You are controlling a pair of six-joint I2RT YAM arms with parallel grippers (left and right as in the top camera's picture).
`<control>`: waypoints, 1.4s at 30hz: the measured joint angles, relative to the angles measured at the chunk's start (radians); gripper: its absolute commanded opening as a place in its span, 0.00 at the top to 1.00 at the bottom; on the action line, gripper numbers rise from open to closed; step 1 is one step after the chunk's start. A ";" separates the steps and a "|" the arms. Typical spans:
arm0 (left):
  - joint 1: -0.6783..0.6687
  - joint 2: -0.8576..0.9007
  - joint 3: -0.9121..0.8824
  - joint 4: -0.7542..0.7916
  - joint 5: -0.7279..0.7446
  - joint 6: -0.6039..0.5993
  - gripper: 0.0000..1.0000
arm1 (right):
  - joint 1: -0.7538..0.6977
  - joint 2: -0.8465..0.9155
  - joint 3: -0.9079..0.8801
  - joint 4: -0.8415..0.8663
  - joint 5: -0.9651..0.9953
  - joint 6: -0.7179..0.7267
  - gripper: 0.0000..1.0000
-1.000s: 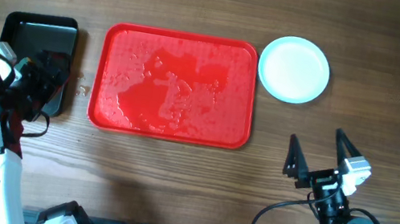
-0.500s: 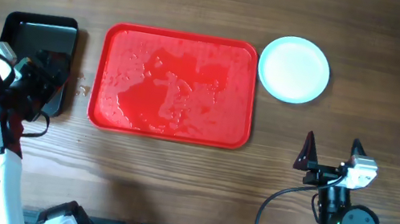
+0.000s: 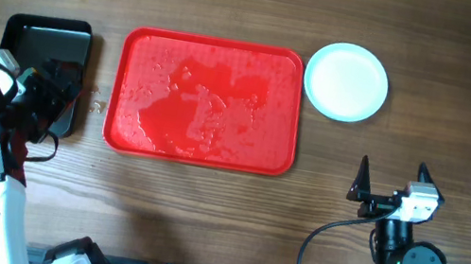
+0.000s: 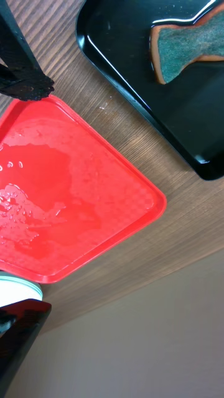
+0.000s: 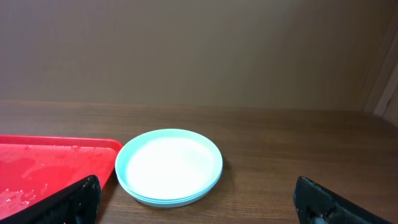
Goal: Clean dirty plates on tray and stack at the side
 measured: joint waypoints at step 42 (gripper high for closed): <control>-0.250 -0.134 -0.350 0.353 -0.001 0.321 0.00 | 0.000 0.000 0.000 0.000 0.000 0.000 0.00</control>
